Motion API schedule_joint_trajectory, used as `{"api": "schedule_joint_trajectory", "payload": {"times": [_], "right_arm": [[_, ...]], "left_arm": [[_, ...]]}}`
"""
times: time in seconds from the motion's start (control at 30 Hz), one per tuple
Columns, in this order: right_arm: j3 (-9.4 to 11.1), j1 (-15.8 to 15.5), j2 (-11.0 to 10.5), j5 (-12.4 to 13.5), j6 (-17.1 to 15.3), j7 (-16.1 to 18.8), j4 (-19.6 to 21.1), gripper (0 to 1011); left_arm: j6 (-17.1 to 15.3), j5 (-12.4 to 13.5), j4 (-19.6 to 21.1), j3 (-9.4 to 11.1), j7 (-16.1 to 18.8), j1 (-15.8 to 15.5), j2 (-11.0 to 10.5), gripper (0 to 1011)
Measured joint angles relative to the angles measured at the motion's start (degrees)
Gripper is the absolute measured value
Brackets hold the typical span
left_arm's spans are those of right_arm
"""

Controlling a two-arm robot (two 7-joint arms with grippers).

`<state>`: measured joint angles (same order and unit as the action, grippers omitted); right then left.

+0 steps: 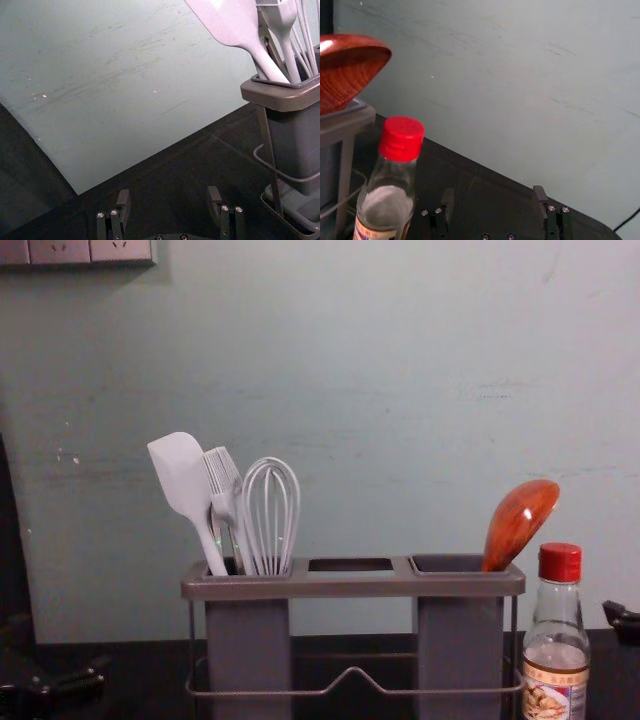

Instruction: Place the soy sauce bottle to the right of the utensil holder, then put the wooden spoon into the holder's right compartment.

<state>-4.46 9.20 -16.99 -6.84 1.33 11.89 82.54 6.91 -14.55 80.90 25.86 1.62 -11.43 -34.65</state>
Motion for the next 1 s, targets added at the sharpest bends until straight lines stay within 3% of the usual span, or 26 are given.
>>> {"api": "schedule_joint_trajectory", "payload": {"times": [1.0], "right_arm": [[-0.55,1.01,-0.08,-0.22,-0.20,-0.16,-0.32,1003]], "left_arm": [[0.00,0.00,0.00,0.00,0.00,0.00,0.00,1005]]}}
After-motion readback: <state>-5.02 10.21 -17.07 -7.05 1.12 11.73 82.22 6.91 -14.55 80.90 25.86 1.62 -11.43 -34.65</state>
